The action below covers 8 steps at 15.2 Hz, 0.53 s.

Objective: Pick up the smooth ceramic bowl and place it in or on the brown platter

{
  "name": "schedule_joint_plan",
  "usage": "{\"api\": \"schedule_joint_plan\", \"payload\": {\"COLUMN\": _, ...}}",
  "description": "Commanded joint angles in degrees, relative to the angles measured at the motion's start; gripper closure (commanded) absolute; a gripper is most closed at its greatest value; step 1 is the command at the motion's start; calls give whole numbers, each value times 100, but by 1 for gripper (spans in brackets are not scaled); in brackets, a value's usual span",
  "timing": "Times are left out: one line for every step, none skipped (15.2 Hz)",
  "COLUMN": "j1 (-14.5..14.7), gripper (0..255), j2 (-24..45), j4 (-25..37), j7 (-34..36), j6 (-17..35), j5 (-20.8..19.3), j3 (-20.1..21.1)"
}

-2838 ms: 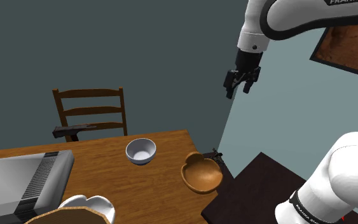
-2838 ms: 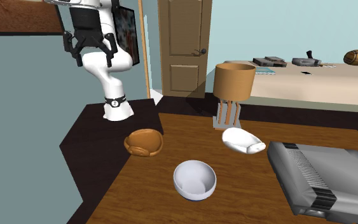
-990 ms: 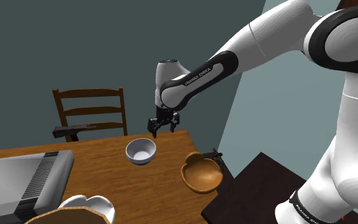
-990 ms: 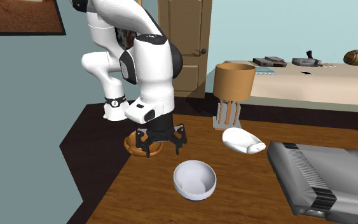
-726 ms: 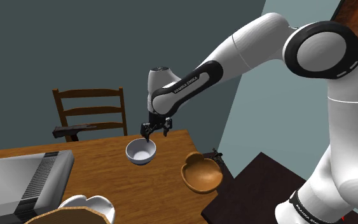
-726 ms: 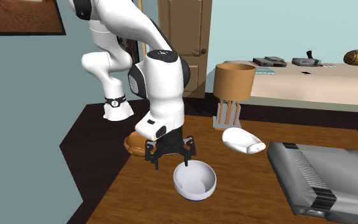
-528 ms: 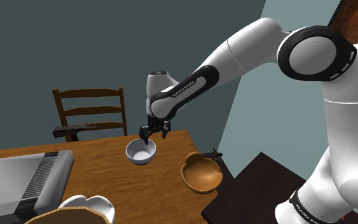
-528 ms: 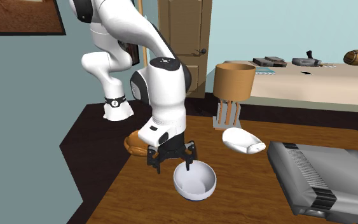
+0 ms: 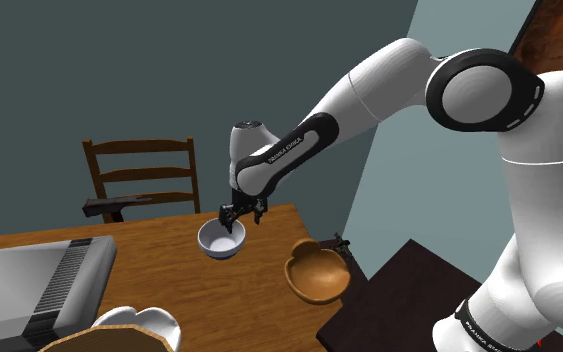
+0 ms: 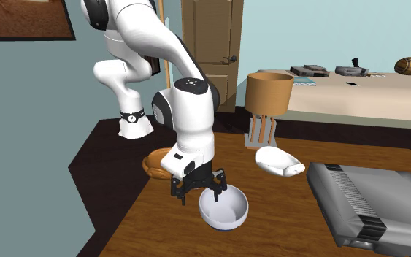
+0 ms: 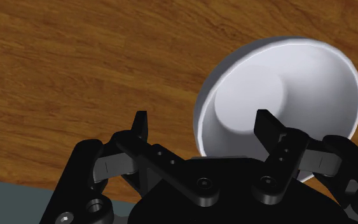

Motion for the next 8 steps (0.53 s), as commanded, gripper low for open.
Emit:
{"api": "schedule_joint_plan", "payload": {"j1": 1, "gripper": 0, "j2": 3, "j4": 1, "j7": 1, "j6": 3, "j5": -1, "j3": 0}}
{"api": "schedule_joint_plan", "payload": {"j1": 1, "gripper": 0, "j2": 3, "j4": 1, "j7": 1, "j6": 3, "j5": -1, "j3": 0}}
{"api": "schedule_joint_plan", "payload": {"j1": 1, "gripper": 0, "j2": 2, "j4": 1, "j7": 1, "j6": 2, "j5": 0, "j3": 0}}
{"api": "schedule_joint_plan", "payload": {"j1": 1, "gripper": 0, "j2": 2, "j4": 1, "j7": 1, "j6": 2, "j5": 0, "j3": 0}}
{"api": "schedule_joint_plan", "payload": {"j1": 1, "gripper": 255, "j2": 2, "j4": 1, "j7": 1, "j6": 2, "j5": 0, "j3": 0}}
{"api": "schedule_joint_plan", "payload": {"j1": 1, "gripper": 255, "j2": 2, "j4": 1, "j7": 1, "j6": 2, "j5": 0, "j3": 0}}
{"api": "schedule_joint_plan", "payload": {"j1": 1, "gripper": 255, "j2": 2, "j4": 1, "j7": 1, "j6": 2, "j5": 0, "j3": 0}}
{"api": "schedule_joint_plan", "payload": {"j1": 1, "gripper": 255, "j2": 2, "j4": 1, "j7": 1, "j6": 2, "j5": 0, "j3": 0}}
